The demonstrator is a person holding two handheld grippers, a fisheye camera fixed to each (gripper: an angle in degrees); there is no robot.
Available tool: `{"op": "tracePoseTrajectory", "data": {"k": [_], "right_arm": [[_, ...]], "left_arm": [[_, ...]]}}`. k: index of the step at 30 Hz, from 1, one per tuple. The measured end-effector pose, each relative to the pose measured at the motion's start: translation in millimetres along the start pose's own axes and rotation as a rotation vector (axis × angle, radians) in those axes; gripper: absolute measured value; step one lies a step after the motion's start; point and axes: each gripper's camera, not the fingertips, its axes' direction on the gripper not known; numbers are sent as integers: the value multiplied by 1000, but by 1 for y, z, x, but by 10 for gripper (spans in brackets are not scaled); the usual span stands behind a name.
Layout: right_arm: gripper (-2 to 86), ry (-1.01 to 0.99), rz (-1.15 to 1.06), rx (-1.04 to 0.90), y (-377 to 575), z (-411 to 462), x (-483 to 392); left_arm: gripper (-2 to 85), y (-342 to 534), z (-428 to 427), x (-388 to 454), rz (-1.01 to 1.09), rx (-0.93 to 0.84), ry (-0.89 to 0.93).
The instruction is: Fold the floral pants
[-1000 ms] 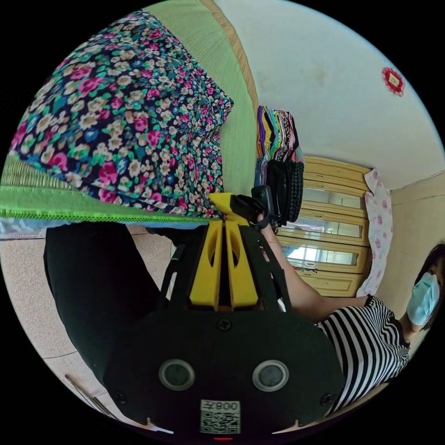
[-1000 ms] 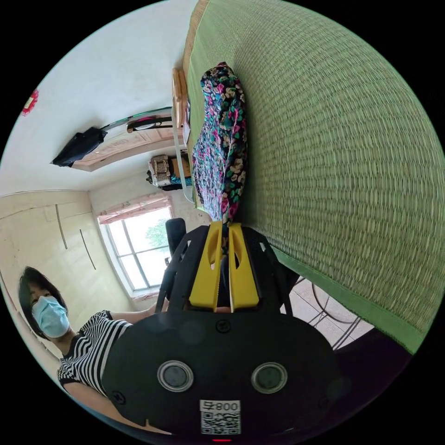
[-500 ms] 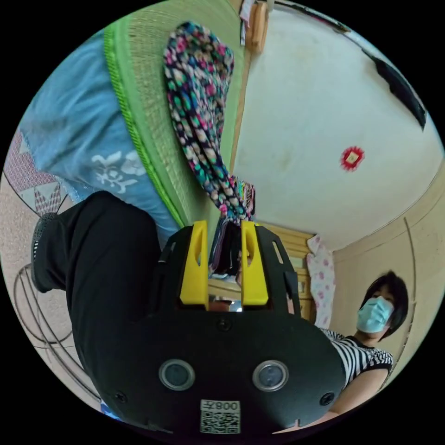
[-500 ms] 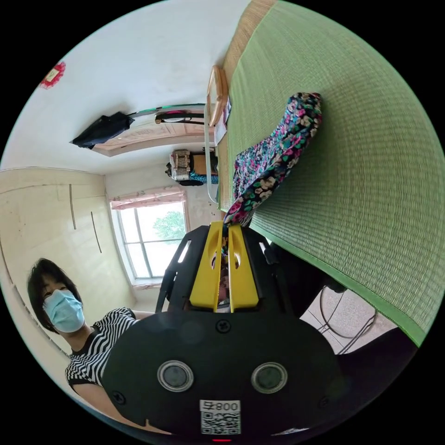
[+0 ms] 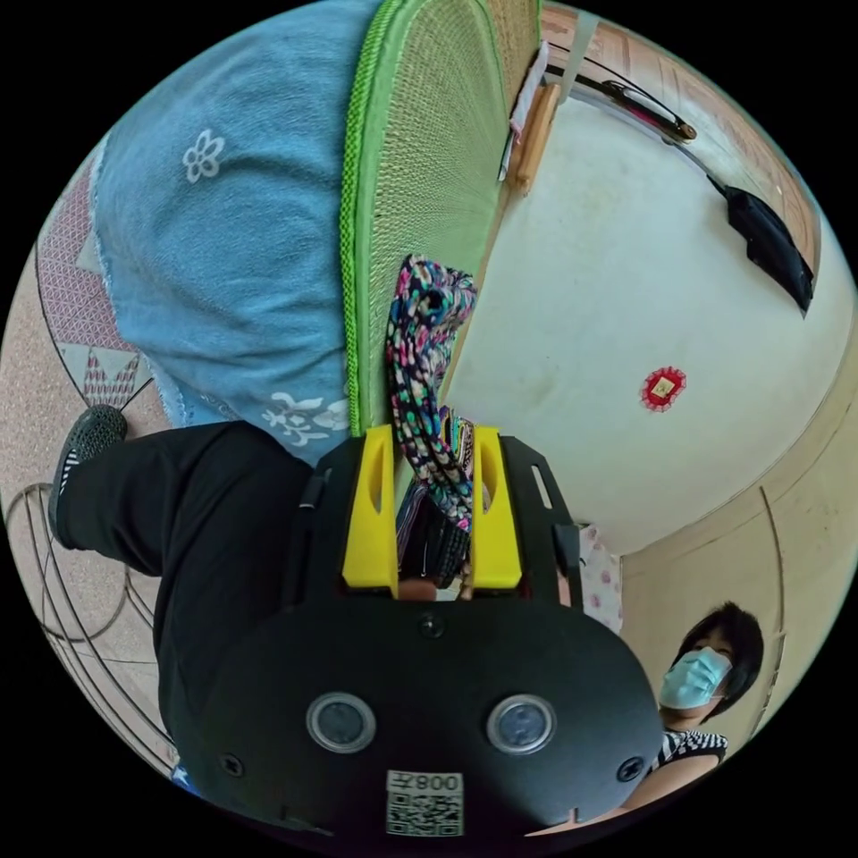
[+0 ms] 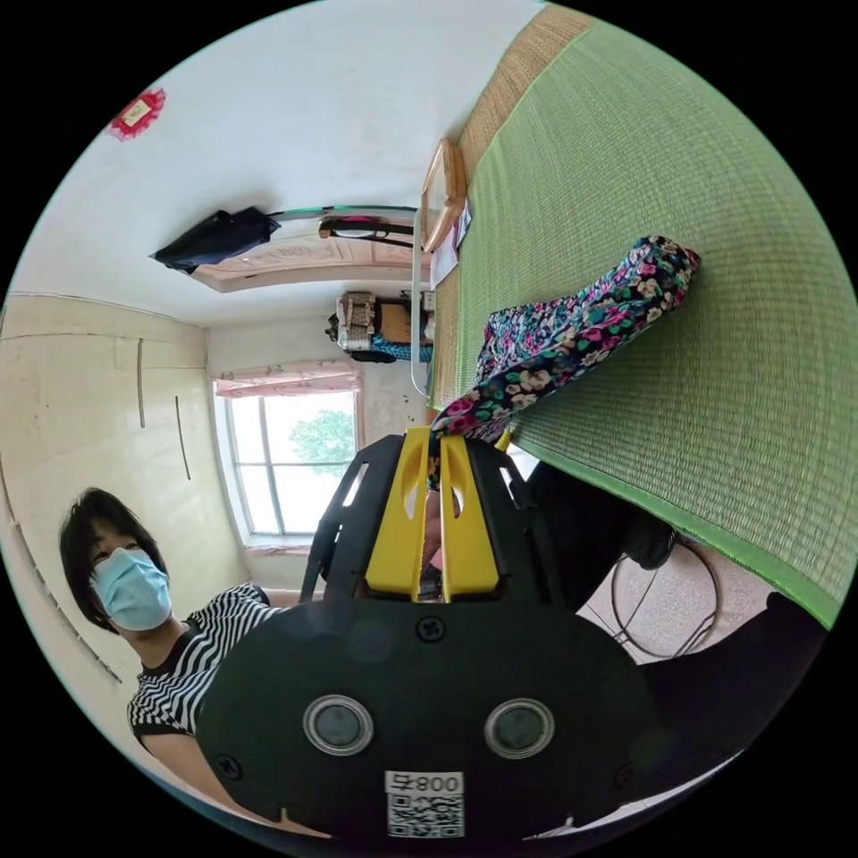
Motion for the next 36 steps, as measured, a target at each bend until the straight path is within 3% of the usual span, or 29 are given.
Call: {"op": "tracePoseTrajectory", "data": {"k": [10, 21, 31, 36], "right_arm": [[11, 26, 2, 25, 43, -63, 60], [12, -5, 17, 107, 125, -170, 156], [11, -92, -34, 232, 179, -289, 228], [11, -79, -113, 333, 188, -407, 239]], "left_arm": [[50, 46, 57, 25, 3, -22, -74], [39, 126, 142, 89, 103, -115, -61], [39, 194, 293, 172, 208, -228, -86], [37, 224, 410, 225, 275, -333, -88]]}}
